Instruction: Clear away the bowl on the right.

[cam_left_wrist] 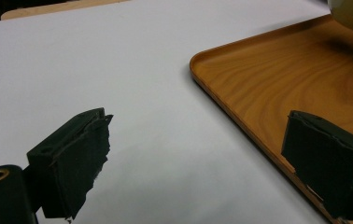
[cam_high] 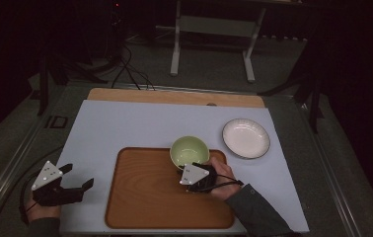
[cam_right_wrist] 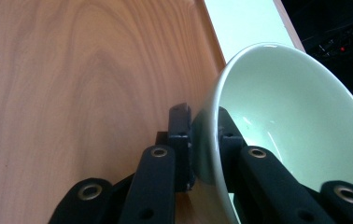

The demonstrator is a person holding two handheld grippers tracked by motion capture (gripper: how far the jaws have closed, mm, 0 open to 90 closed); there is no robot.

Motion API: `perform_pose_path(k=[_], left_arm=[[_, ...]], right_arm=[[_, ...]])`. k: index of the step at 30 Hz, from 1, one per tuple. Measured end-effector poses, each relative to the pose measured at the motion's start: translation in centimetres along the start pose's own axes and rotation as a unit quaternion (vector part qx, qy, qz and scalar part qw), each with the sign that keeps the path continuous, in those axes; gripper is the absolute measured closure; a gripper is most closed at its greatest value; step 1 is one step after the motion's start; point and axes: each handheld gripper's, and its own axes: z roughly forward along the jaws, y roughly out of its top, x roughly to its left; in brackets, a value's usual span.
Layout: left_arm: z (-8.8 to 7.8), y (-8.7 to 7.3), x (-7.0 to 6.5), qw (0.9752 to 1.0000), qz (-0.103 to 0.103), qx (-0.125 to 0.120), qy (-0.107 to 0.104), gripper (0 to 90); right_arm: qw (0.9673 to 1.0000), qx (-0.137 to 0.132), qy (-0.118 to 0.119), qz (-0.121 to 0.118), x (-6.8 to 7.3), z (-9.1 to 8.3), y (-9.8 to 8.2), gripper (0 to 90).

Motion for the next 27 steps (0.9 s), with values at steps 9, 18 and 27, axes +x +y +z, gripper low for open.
perform_pose_path(k=[9,18,27], left_arm=[[0.0,0.0,0.0,1.0,0.0,0.001,0.0,7.4],[0.0,0.0,0.0,1.0,0.0,0.001,0.0,7.4],[0.1,0.0,0.0,1.0,0.0,0.002,0.0,7.4]], right_arm=[[1.0,-0.002,0.006,-0.004,0.6,0.4,0.1,81.4],[0.9999,0.0,0.013,-0.007,1.0,0.7,0.0,81.3],[0.9998,0.002,0.019,-0.008,1.4,1.1,0.0,81.3]])
